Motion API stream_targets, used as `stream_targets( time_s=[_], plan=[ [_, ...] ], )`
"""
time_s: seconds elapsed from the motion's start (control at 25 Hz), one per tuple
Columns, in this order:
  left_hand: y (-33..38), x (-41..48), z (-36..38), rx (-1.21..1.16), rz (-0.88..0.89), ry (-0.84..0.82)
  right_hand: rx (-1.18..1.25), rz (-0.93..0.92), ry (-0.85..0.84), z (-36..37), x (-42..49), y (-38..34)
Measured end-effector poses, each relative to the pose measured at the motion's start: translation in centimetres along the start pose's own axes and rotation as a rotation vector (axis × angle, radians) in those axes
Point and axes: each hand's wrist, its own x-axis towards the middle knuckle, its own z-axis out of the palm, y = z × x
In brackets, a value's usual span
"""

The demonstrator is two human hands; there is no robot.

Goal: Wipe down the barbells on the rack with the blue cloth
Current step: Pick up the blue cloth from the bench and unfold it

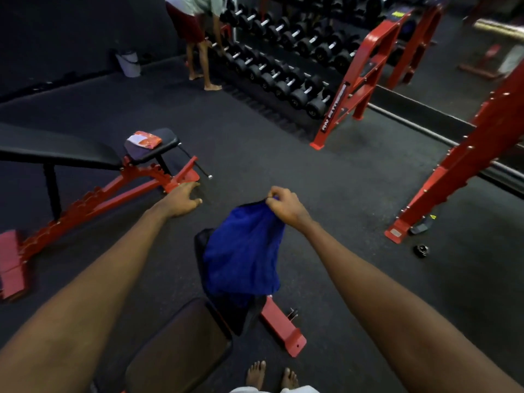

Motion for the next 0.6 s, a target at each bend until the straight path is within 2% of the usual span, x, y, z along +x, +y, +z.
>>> stream_targets(
  time_s=[0.2,0.44,0.52,0.6],
  plan=[
    [10.1,5.6,1.7,0.006,0.133,-0.032,0.338,0.212,0.242,-10.8,0.0,6.4],
    [24.2,9.4,5.9,-0.005,0.279,-0.066,1.092,0.494,0.576,-22.7,-3.7,12.9],
    [29.1,10.1,7.7,-0.004,0.307,-0.084,1.324,0.561,0.617,-26.4,-5.5,16.7],
    [33.5,10.7,9.6,-0.008,0.326,-0.092,1.419,0.586,0.559,-29.6,-6.8,21.2]
  ],
)
